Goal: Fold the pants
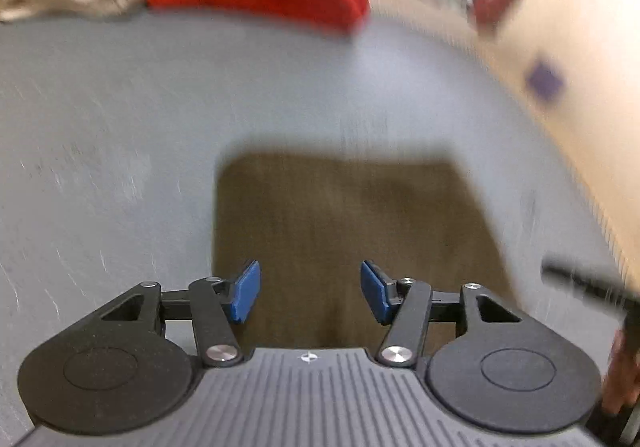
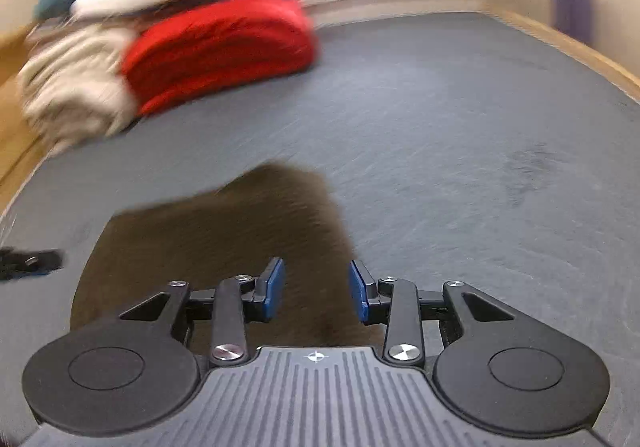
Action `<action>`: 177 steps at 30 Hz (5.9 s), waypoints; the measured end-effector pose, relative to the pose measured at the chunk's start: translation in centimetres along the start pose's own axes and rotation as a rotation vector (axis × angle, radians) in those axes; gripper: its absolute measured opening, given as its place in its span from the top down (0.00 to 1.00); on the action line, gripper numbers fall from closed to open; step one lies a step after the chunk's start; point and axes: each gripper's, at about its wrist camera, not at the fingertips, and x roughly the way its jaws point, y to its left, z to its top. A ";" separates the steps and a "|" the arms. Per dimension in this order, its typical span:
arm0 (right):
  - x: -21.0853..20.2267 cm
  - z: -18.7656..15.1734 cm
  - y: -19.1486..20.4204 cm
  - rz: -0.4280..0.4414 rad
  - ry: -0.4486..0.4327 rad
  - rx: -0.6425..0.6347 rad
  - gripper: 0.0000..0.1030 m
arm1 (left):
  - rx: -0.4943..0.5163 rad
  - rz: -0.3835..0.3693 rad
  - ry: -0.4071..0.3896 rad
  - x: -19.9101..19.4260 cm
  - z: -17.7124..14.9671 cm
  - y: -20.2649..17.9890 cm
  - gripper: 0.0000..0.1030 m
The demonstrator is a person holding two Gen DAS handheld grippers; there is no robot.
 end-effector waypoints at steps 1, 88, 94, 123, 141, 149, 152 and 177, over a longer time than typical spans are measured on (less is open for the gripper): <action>0.6 -0.5 -0.1 0.003 0.034 -0.014 0.63 | 0.060 0.060 0.109 2.0 -1.1 -0.3 0.46; 2.5 9.9 -0.4 -0.074 -0.009 -0.112 0.38 | -0.002 0.166 -0.082 -1.6 7.8 -7.6 0.40; -5.9 7.7 1.1 -0.017 -0.141 -0.150 0.07 | -0.055 0.243 -0.152 -8.5 6.2 -8.7 0.13; -3.3 -2.1 0.8 -0.060 0.034 -0.042 0.06 | -0.092 0.248 0.048 -5.9 -1.7 -11.0 0.00; -2.6 -2.2 0.7 -0.070 0.063 -0.073 0.06 | -0.121 0.240 0.070 -5.1 -1.7 -10.2 0.00; -2.4 -2.1 0.7 -0.077 0.070 -0.069 0.06 | -0.124 0.241 0.073 -5.0 -1.6 -10.1 0.00; -2.4 -2.2 0.6 -0.079 0.070 -0.066 0.06 | -0.125 0.235 0.071 -5.0 -1.7 -10.2 0.00; -2.2 -2.1 0.7 -0.078 0.076 -0.066 0.06 | -0.116 0.229 0.076 -4.7 -1.6 -10.5 0.00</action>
